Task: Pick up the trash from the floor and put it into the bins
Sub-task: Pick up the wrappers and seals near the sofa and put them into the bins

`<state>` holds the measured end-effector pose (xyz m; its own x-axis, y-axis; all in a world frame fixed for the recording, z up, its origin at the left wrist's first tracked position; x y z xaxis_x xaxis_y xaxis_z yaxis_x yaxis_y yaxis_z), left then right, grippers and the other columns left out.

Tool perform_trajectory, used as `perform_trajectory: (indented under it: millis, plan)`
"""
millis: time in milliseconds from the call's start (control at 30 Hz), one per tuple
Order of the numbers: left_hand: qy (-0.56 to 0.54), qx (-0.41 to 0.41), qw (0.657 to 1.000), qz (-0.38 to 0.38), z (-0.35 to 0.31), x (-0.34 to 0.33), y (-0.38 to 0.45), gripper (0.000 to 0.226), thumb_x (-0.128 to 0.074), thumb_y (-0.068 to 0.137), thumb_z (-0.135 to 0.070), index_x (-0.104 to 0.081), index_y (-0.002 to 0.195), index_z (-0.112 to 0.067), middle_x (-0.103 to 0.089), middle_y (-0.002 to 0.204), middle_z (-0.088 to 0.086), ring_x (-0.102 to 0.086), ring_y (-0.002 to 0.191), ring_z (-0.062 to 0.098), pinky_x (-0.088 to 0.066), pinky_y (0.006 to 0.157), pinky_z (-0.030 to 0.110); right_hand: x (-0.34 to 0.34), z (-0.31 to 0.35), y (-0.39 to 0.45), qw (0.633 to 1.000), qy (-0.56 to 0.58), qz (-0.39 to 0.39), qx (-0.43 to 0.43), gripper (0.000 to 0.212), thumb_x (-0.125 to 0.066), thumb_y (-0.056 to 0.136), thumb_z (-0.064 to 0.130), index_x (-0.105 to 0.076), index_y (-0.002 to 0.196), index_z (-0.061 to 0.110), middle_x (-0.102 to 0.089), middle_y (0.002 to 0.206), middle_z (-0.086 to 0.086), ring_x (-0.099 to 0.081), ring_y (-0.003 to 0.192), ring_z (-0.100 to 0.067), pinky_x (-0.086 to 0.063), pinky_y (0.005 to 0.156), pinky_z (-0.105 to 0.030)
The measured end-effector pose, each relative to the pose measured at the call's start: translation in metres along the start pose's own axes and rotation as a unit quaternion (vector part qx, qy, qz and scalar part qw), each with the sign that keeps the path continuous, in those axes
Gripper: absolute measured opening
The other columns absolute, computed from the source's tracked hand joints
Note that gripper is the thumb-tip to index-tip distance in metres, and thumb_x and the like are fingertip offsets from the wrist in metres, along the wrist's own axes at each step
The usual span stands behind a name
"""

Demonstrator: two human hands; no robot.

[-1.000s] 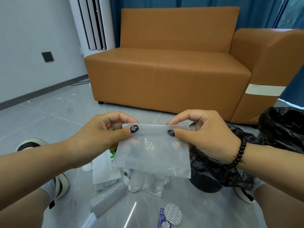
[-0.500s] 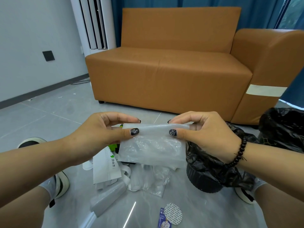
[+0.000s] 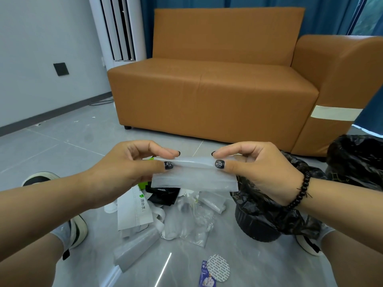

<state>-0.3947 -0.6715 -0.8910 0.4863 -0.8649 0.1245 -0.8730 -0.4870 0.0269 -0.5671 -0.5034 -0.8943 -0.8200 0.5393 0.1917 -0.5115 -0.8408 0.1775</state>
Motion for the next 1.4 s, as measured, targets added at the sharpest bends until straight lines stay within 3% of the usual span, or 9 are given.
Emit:
perform_trajectory:
  millis: [100, 233, 333, 533, 633, 767, 933, 1100, 1400]
  plan:
    - [0.030, 0.001, 1.000, -0.003, 0.002, 0.000, 0.001, 0.022, -0.089, 0.059, -0.023, -0.073, 0.072, -0.015, -0.072, 0.111, -0.005, -0.069, 0.079, 0.006, -0.052, 0.068, 0.022, 0.001, -0.001, 0.000, 1.000, 0.002, 0.007, -0.025, 0.030, -0.077, 0.068, 0.001, -0.071, 0.097, 0.007, -0.074, 0.095, -0.008, -0.071, 0.090, -0.027, -0.056, 0.086, -0.035]
    - [0.009, 0.020, 1.000, -0.014, 0.006, 0.000, 0.003, 0.037, -0.076, 0.058, -0.015, -0.068, 0.093, -0.009, -0.073, 0.108, 0.000, -0.070, 0.097, 0.023, -0.057, 0.085, 0.036, -0.002, 0.001, -0.002, 1.000, -0.016, 0.006, -0.016, 0.018, -0.074, 0.074, -0.001, -0.070, 0.092, 0.000, -0.074, 0.093, -0.012, -0.069, 0.073, -0.025, -0.057, 0.069, -0.036]
    - [-0.008, 0.039, 0.999, 0.000, 0.007, -0.001, 0.003, 0.035, -0.072, 0.063, -0.017, -0.067, 0.097, -0.006, -0.073, 0.103, 0.009, -0.072, 0.084, 0.024, -0.060, 0.067, 0.028, -0.005, 0.002, -0.004, 1.000, 0.017, 0.016, -0.016, 0.014, -0.069, 0.077, -0.003, -0.067, 0.091, -0.002, -0.071, 0.091, -0.014, -0.069, 0.069, -0.031, -0.058, 0.059, -0.040]
    - [-0.040, 0.031, 0.999, 0.010, 0.006, -0.001, 0.003, 0.028, -0.082, 0.066, -0.006, -0.066, 0.089, -0.004, -0.071, 0.107, 0.015, -0.071, 0.085, 0.026, -0.057, 0.063, 0.022, -0.004, -0.001, -0.001, 0.999, 0.043, -0.007, -0.016, 0.011, -0.068, 0.076, -0.009, -0.072, 0.083, -0.001, -0.073, 0.094, -0.013, -0.068, 0.072, -0.023, -0.060, 0.065, -0.031]
    - [-0.033, 0.029, 0.999, 0.005, 0.004, -0.001, 0.003, 0.023, -0.087, 0.063, -0.016, -0.072, 0.079, -0.008, -0.072, 0.108, 0.009, -0.066, 0.085, 0.032, -0.057, 0.065, 0.024, -0.002, -0.002, 0.001, 0.998, 0.055, -0.015, -0.010, 0.013, -0.074, 0.068, 0.008, -0.074, 0.079, 0.002, -0.073, 0.093, -0.010, -0.068, 0.076, -0.017, -0.055, 0.061, -0.022]
    - [0.002, 0.024, 1.000, -0.015, 0.008, 0.000, 0.004, 0.018, -0.076, 0.060, -0.017, -0.072, 0.077, -0.012, -0.073, 0.108, 0.000, -0.068, 0.099, 0.033, -0.055, 0.090, 0.042, 0.000, -0.004, 0.000, 1.000, 0.001, -0.013, 0.004, 0.023, -0.079, 0.061, 0.017, -0.076, 0.083, 0.013, -0.072, 0.089, -0.017, -0.066, 0.080, -0.025, -0.057, 0.074, -0.028]
    - [-0.011, 0.056, 0.998, 0.014, 0.010, -0.009, 0.009, 0.044, -0.073, 0.063, -0.016, -0.067, 0.106, -0.010, -0.072, 0.108, 0.004, -0.071, 0.092, 0.024, -0.059, 0.072, 0.026, 0.005, -0.008, 0.003, 0.999, -0.009, -0.029, -0.024, 0.025, -0.079, 0.070, 0.000, -0.074, 0.091, 0.013, -0.070, 0.083, -0.024, -0.063, 0.077, -0.028, -0.053, 0.083, -0.036]
    - [-0.021, 0.113, 0.991, 0.073, 0.015, -0.034, 0.020, 0.028, -0.056, 0.091, -0.023, -0.061, 0.110, -0.004, -0.073, 0.098, 0.004, -0.072, 0.083, 0.019, -0.058, 0.066, 0.024, 0.008, -0.006, 0.005, 0.998, -0.009, -0.052, -0.031, 0.017, -0.070, 0.076, -0.010, -0.071, 0.086, 0.004, -0.071, 0.094, -0.012, -0.068, 0.073, -0.017, -0.058, 0.070, -0.024]
    - [0.002, 0.061, 0.996, 0.069, 0.023, -0.078, 0.053, 0.019, -0.062, 0.091, -0.015, -0.061, 0.109, -0.009, -0.074, 0.098, 0.006, -0.070, 0.073, 0.012, -0.051, 0.062, 0.020, 0.039, -0.018, 0.006, 0.984, 0.109, -0.126, -0.061, 0.021, -0.066, 0.081, -0.003, -0.068, 0.098, 0.008, -0.064, 0.103, -0.020, -0.065, 0.075, -0.019, -0.056, 0.061, -0.023]
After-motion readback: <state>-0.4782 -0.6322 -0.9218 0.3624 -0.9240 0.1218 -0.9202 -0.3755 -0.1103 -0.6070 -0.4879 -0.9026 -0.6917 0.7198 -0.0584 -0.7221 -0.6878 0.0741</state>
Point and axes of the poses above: each hand's wrist, its own y-axis towards the middle knuckle, its own x-axis out of the back of the hand, z = x × y, the point moved 2 cm from there along y, towards the middle knuckle
